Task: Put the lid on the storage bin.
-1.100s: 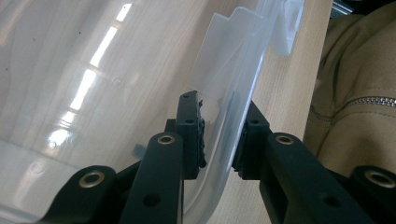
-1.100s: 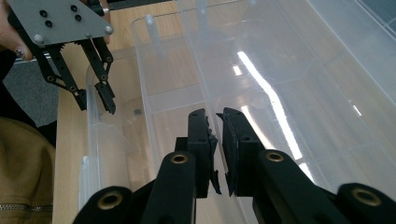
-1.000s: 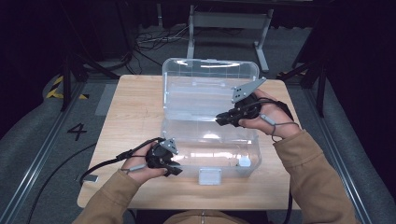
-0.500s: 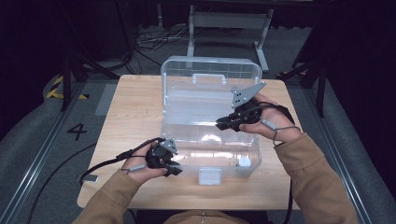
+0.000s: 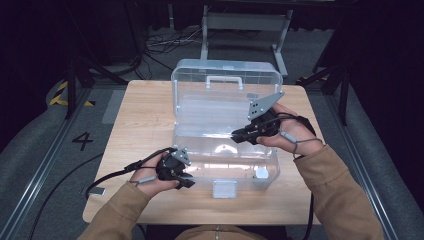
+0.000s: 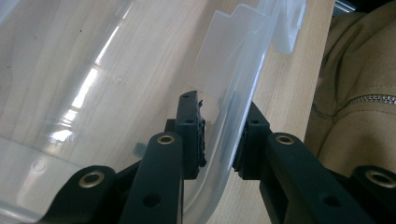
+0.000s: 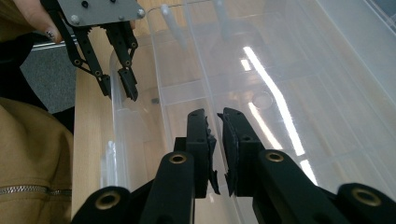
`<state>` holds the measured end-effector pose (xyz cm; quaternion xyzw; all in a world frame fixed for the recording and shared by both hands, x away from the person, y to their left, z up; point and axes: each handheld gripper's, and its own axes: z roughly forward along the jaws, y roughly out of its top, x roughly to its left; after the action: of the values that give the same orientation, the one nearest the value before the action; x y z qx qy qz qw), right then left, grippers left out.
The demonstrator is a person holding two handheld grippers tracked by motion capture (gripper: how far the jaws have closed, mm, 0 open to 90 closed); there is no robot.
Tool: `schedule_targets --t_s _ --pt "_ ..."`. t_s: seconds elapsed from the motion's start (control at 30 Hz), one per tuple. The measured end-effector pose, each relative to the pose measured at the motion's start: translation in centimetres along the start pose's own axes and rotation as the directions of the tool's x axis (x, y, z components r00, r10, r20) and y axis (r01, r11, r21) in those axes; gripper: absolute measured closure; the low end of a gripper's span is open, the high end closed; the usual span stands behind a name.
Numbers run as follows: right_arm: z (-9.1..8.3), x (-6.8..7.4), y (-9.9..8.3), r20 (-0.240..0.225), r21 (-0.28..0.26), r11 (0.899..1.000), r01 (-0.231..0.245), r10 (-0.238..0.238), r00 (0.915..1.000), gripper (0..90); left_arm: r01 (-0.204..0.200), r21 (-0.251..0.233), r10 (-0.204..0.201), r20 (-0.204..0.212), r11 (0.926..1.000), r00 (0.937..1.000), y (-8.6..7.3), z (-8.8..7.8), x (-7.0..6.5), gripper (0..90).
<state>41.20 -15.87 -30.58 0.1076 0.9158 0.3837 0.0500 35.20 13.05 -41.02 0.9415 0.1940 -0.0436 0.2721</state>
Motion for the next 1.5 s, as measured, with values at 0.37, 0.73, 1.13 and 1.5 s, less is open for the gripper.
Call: schedule_targets --t_s 0.37,0.73,1.13,1.5 --pt "0.1 0.6 -0.1 -0.006 0.013 1.0 0.009 -0.009 0.9999 81.6 0.004 -0.006 -0.004 -0.004 1.0 1.0 0.0 0.1 0.0 75.4" --pt "0.2 1.1 -0.3 -0.015 0.022 1.0 0.016 -0.016 0.9998 82.1 0.004 -0.003 -0.004 -0.003 1.0 1.0 0.0 0.1 0.0 75.3" --pt "0.4 1.7 -0.6 -0.021 0.032 0.999 0.022 -0.021 0.9995 82.4 0.006 -0.002 -0.006 -0.004 1.0 1.0 0.0 0.1 0.0 75.3" --pt "0.5 2.0 -0.8 -0.029 0.039 0.999 0.024 -0.023 0.9993 82.3 0.005 0.0 -0.005 -0.005 1.0 1.0 0.0 0.1 0.0 75.3"
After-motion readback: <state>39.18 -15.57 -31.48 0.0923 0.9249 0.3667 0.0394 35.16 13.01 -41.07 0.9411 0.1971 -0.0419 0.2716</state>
